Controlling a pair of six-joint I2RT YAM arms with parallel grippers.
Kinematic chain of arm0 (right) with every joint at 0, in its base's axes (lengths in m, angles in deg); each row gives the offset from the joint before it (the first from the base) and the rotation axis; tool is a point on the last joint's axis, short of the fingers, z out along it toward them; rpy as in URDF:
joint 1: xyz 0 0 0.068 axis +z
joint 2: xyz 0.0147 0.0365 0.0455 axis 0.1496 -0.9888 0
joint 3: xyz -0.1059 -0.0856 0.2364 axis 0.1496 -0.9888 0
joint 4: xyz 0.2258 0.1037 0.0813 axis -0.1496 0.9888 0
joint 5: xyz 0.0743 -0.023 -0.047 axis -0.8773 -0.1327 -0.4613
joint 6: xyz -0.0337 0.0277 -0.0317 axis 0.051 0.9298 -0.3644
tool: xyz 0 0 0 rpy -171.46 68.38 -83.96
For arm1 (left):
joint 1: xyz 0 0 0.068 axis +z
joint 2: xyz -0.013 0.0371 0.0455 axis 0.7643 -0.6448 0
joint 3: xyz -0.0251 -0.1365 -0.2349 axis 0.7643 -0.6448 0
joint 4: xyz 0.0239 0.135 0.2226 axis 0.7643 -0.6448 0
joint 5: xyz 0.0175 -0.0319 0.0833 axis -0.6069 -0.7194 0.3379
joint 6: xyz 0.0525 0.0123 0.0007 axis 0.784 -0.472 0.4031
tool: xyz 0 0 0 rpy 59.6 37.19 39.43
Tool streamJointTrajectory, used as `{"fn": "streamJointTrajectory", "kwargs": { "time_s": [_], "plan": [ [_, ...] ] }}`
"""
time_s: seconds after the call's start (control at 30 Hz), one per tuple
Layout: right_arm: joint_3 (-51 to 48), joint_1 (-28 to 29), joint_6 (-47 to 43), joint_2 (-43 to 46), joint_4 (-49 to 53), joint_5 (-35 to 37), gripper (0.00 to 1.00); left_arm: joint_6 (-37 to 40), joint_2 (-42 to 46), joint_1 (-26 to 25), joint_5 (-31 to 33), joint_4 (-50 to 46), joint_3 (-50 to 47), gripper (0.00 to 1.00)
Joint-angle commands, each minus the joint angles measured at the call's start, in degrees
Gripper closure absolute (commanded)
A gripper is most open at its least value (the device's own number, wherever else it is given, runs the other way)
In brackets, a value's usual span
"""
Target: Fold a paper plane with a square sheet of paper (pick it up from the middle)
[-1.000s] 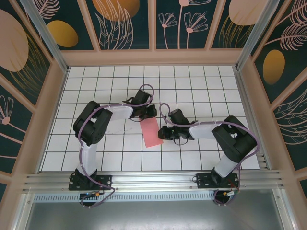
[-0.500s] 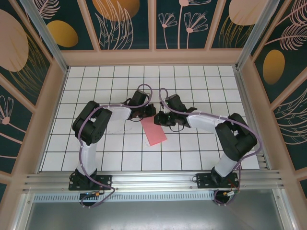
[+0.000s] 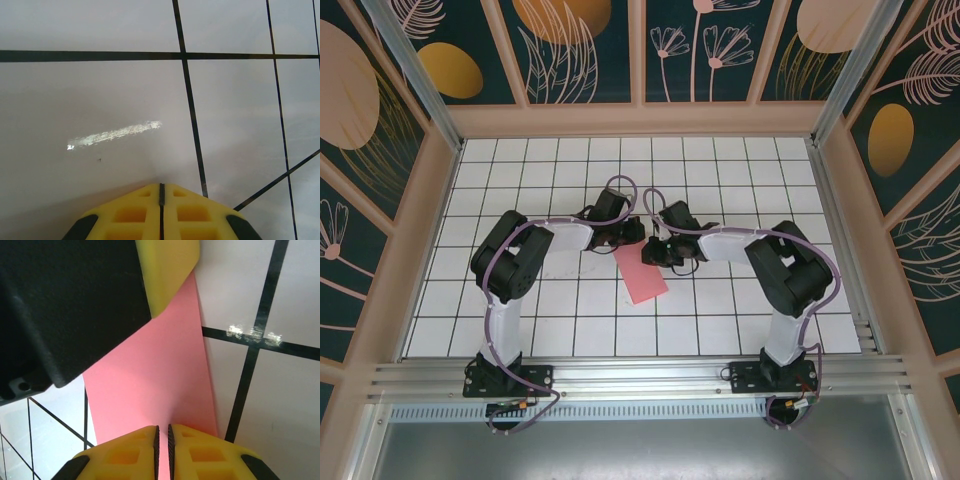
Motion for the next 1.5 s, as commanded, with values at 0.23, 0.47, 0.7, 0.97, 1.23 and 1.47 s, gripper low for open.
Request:
{"fn": "streamJointTrajectory", "kwargs": {
  "time_s": [0.23,0.47,0.7,0.97,1.23,1.47],
  "plan": [
    [-11.8,1.6,0.6,7.5,3.7,-2.2,0.83,0.8,-2.2,1.2,5.7,-3.3,-1.9,0.92],
    [-21.8,3.5,4.9,15.1,5.0,-1.4,0.83,0.6,-2.2,1.2,5.7,-3.0,-1.8,0.91],
    [-19.9,3.7,5.5,23.0,7.1,3.0,0.81,-0.6,0.9,1.2,3.2,-2.7,-0.5,0.86],
    [-7.8,5.5,4.5,21.0,11.3,16.9,0.67,-3.3,14.2,1.7,4.9,-3.4,-0.5,0.58],
    [0.2,10.1,6.1,9.5,14.5,21.9,0.56,-5.5,27.4,5.9,10.5,-4.3,-12.8,0.31],
    [0.5,14.6,13.0,4.2,16.9,23.1,0.51,-5.4,33.5,8.5,14.1,-3.3,-22.8,0.09]
  ]
}}
